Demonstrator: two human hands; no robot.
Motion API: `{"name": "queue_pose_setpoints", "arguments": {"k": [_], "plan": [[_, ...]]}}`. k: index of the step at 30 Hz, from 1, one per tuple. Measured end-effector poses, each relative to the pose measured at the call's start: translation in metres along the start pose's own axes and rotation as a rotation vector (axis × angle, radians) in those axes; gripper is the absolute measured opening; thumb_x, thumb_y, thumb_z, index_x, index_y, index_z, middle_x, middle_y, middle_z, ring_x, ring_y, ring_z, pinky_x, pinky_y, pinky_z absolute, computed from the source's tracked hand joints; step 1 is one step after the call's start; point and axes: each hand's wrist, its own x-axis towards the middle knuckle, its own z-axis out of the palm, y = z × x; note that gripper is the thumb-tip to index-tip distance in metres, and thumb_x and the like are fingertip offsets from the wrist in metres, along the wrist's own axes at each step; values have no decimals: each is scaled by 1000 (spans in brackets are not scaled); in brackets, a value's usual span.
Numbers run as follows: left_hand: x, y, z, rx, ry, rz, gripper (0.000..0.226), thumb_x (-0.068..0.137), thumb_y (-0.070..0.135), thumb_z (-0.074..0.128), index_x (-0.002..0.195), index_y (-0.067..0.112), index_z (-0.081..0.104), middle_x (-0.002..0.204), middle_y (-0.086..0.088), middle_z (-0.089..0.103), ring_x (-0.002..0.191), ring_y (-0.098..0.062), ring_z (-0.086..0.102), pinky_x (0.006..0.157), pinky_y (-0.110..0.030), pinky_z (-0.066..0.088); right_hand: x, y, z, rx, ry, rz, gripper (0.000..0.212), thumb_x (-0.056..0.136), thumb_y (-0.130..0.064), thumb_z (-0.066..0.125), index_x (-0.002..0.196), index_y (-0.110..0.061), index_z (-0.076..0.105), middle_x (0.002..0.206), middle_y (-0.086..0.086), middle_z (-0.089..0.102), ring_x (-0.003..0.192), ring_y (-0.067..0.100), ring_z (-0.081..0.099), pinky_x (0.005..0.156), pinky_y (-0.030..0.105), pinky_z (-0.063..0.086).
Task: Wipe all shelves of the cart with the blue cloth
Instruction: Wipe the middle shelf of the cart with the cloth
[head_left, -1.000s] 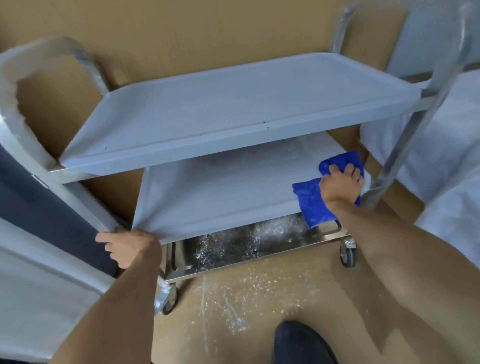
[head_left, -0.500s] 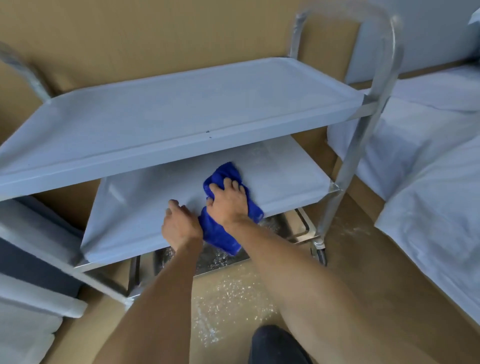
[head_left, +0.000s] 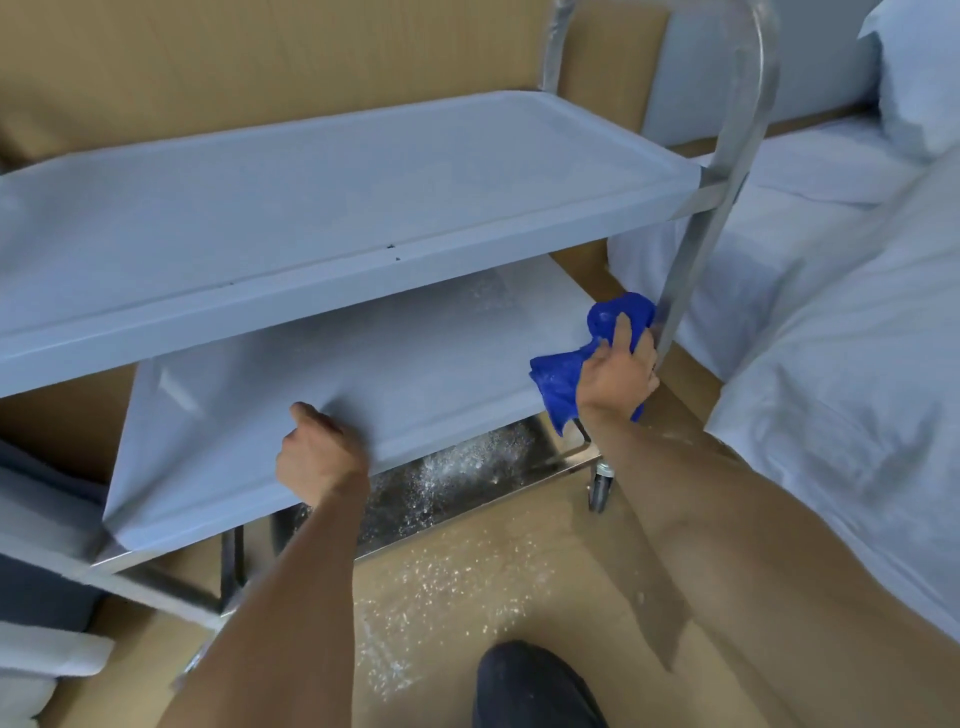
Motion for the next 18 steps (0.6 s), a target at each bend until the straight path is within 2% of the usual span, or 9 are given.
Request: {"name": "queue_pose_setpoints", "arguments": {"k": [6,8,12,15,18], "plan": [[-1,-13,-9,-19,-15,8,12,92,8,41,98,5,50,83,-28,64,77,-43,60,61,-38,38,-13,-17,-18,175,21,320,51,98,-26,48,148,-27,37,144,10,40,131,32,43,105,53,39],[-3,-14,-13,-34,-18,20,11,90,6,41,96,4,50,83,-29,64,76,-44,60,61,-39,39,-15,-27,-25,147,-9,340,50,97,-26,47,146,-26,38,140,12,41,129,33,43,105,52,39],[-3,-17,-17,-18,-59,47,11,90,5,39,97,3,48,84,-27,64,77,-42,60,61,-39,39,-17,-31,-23,-133,-112,76,45,95,-25,51,138,-16,46,137,21,45,126,39,40,103,50,33],[3,-20,-15,25,-95,86,11,89,5,40,97,5,47,83,-24,65,74,-40,59,60,-37,39,4,-34,-8,-292,-186,-68,43,95,-28,50,135,-14,47,126,25,52,121,43,44,104,49,32],[7,-23,-8,48,-94,124,8,87,7,41,95,8,45,78,-21,65,65,-36,54,56,-34,37,15,-61,17,-283,-262,-212,39,91,-26,51,128,-13,53,112,24,60,110,40,49,99,44,34]]}}
